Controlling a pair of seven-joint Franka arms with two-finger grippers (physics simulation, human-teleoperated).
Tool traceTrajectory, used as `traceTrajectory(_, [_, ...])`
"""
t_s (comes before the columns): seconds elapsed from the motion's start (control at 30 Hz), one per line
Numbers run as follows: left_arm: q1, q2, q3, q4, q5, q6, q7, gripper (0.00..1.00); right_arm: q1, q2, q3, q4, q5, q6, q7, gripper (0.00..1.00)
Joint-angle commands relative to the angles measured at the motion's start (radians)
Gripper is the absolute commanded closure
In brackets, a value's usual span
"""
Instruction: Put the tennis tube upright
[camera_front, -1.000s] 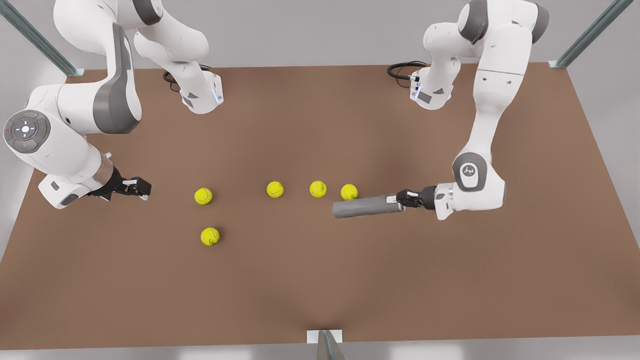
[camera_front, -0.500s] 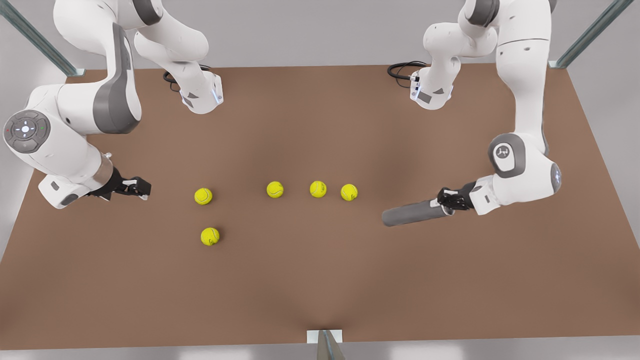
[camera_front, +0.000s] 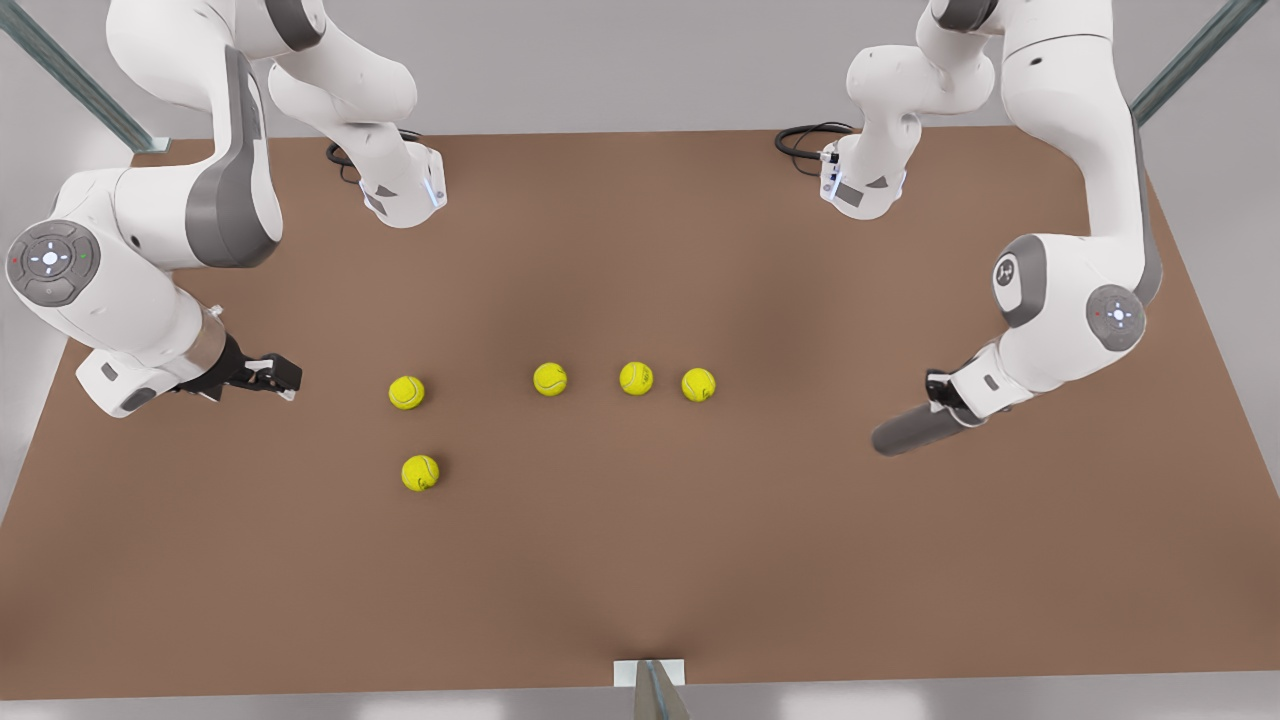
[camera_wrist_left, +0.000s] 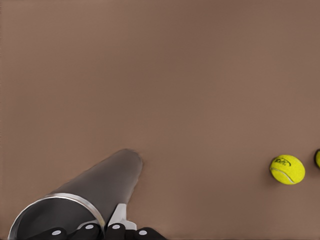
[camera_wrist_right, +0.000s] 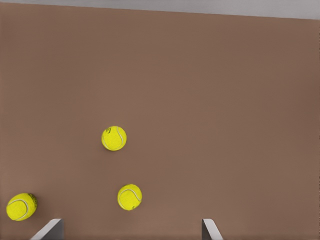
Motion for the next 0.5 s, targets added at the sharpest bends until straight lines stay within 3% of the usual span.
traceTrajectory(0.0, [0.0,0.0,0.0,0.001,0.05,0.0,-0.002,0.79,0.0,0.0,0.0,0.0,0.0,0.0,0.0,0.0])
traceTrajectory(0.47, [-0.002,0.041,-0.005,0.0,0.053,0.006,-0.039,0.79,0.0,0.0,0.0,0.0,0.0,0.0,0.0,0.0])
